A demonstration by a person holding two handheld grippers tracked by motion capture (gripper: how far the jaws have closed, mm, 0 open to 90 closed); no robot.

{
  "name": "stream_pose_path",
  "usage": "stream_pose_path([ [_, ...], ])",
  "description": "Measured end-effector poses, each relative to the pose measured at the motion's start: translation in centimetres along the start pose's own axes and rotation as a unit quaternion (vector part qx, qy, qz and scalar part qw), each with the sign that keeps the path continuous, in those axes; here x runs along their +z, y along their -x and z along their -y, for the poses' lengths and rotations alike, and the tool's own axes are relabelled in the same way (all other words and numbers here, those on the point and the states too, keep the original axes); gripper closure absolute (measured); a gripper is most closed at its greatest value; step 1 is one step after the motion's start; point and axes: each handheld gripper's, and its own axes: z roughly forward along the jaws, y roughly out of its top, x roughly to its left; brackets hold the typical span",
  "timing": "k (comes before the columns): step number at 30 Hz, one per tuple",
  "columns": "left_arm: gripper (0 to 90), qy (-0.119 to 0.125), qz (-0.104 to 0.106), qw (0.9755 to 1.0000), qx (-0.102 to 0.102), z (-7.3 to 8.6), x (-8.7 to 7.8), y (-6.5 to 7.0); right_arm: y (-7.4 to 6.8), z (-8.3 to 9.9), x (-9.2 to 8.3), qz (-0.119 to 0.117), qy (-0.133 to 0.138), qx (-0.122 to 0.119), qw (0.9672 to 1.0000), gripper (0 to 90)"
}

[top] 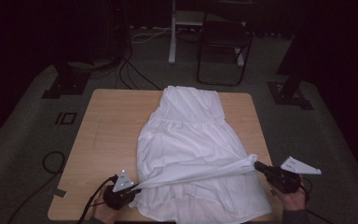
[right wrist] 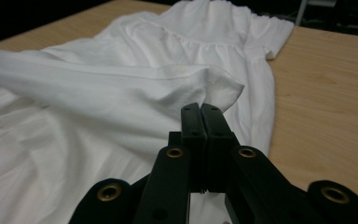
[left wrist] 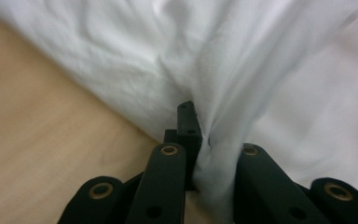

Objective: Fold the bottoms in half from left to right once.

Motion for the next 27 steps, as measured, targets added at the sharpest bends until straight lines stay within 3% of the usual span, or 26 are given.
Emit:
stream_pose_path([
  [3, 87.6, 0.03, 0.047, 0.9984, 0.012, -0.9, -1.9, 1.1, -0.7, 1.3, -2.6, 0.005, 0.019, 0.0, 0.9998, 89.5],
  [6, 85.2, 0.023, 0.078, 0.9965, 0.019, -0.8, -2.0, 2.1, -1.4, 2.9, -4.9, 0.01, 0.034, 0.005, 0.9994, 89.5],
  [8, 73.2, 0.013, 0.092, 0.9955, 0.019, -0.5, -1.5, 2.4, -1.6, 4.2, -5.9, 0.026, 0.024, 0.011, 0.9993, 89.6],
  [10, 61.7, 0.008, 0.095, 0.9953, 0.017, -0.3, -1.3, 2.3, -1.3, 5.9, -6.3, 0.038, -0.008, 0.022, 0.999, 89.5],
  [12, 55.5, 0.016, 0.095, 0.9953, 0.011, -0.3, -1.6, 2.0, -0.9, 7.6, -6.1, 0.032, -0.038, 0.036, 0.9981, 88.6],
  [13, 52.1, 0.022, 0.092, 0.9955, 0.008, -0.4, -1.7, 1.8, -0.8, 8.2, -5.9, 0.031, -0.057, 0.04, 0.9971, 83.7],
  [14, 50.4, 0.025, 0.089, 0.9957, 0.006, -0.5, -1.8, 1.6, -0.7, 8.5, -5.8, 0.033, -0.067, 0.043, 0.9963, 71.2],
  [17, 46.2, 0.032, 0.068, 0.9972, -0.004, -1.0, -2.0, 0.5, -0.3, 8.3, -6.1, 0.042, -0.056, 0.048, 0.9964, 55.1],
  [21, 41.2, 0.042, 0.043, 0.9981, -0.015, -2.1, -1.7, -1.3, 0.7, 6.6, -6.1, 0.064, -0.028, 0.055, 0.996, 51.7],
  [27, 38.8, 0.079, 0.053, 0.9954, 0.0, -3.9, -3.5, -2.0, 2.0, 4.3, -2.3, 0.061, -0.036, 0.048, 0.9963, 48.4],
])
